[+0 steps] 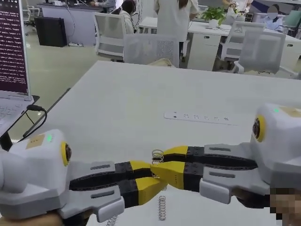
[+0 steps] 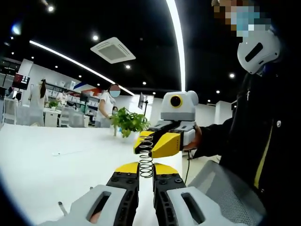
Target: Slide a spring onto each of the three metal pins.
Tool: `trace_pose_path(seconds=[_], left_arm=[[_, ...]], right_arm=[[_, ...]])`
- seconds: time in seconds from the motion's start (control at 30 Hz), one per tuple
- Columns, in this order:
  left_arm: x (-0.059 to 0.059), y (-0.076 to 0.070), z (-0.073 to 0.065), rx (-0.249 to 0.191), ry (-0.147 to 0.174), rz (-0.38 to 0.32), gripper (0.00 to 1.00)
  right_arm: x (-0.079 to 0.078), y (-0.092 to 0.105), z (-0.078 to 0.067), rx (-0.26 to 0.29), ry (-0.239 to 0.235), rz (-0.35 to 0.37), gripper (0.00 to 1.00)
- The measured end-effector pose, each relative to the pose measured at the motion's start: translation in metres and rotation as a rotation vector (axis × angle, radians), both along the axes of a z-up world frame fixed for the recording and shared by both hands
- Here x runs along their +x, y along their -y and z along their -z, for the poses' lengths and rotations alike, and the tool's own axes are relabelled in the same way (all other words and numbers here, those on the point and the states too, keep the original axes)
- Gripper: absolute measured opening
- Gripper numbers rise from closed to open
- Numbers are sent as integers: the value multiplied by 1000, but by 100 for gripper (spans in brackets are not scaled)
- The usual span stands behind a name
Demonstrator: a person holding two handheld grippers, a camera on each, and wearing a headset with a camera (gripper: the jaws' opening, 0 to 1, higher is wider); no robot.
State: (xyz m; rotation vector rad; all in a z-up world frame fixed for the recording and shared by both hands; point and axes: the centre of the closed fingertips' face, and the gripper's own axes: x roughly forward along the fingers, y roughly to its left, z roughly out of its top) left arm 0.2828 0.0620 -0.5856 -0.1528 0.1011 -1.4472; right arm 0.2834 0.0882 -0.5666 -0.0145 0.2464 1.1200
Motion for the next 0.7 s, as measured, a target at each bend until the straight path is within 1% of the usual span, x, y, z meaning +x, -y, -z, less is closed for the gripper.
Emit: trace_pose_path(seconds=[0.07, 0.13, 0.17, 0.23, 0.27, 0.3, 0.33, 0.4, 0.43, 0.47, 0.5, 0.53, 0.57, 0.63, 0.7], left_arm=[[-2, 1, 3, 27, 17, 14, 3], [-6, 2, 8, 68, 40, 35, 2], [-7, 2, 12, 97, 63, 43, 2], [-11, 4, 16, 134, 85, 63, 2], [-12, 5, 20, 166, 105, 71, 2], [-13, 5, 22, 185, 116, 77, 2], [-16, 6, 26, 214, 134, 93, 2], [-19, 8, 31, 248, 152, 110, 2], [-20, 9, 33, 262, 156, 117, 2], [-23, 10, 36, 277, 157, 128, 2], [-24, 10, 38, 288, 163, 133, 2], [-25, 11, 40, 305, 170, 140, 2], [-27, 11, 44, 330, 180, 152, 2], [-31, 13, 50, 366, 198, 168, 2], [-32, 13, 54, 394, 213, 176, 2]], right_arm=[[-2, 2, 3, -22, -7, -10, 8], [-7, 4, 8, -52, -21, -29, 8], [-8, 5, 11, -73, -24, -37, 8], [-13, 6, 17, -112, -32, -60, 8], [-14, 7, 19, -131, -35, -65, 8], [-16, 8, 23, -155, -35, -77, 8], [-18, 8, 25, -171, -45, -88, 8], [-21, 9, 30, -207, -47, -106, 8], [-23, 10, 34, -235, -51, -121, 8], [-25, 11, 36, -253, -59, -130, 8], [-28, 12, 39, -289, -54, -148, 8], [-28, 12, 40, -303, -54, -154, 8], [-32, 13, 45, -350, -57, -178, 8], [-35, 13, 51, -392, -61, -206, 8], [-38, 14, 56, -434, -67, -230, 8]])
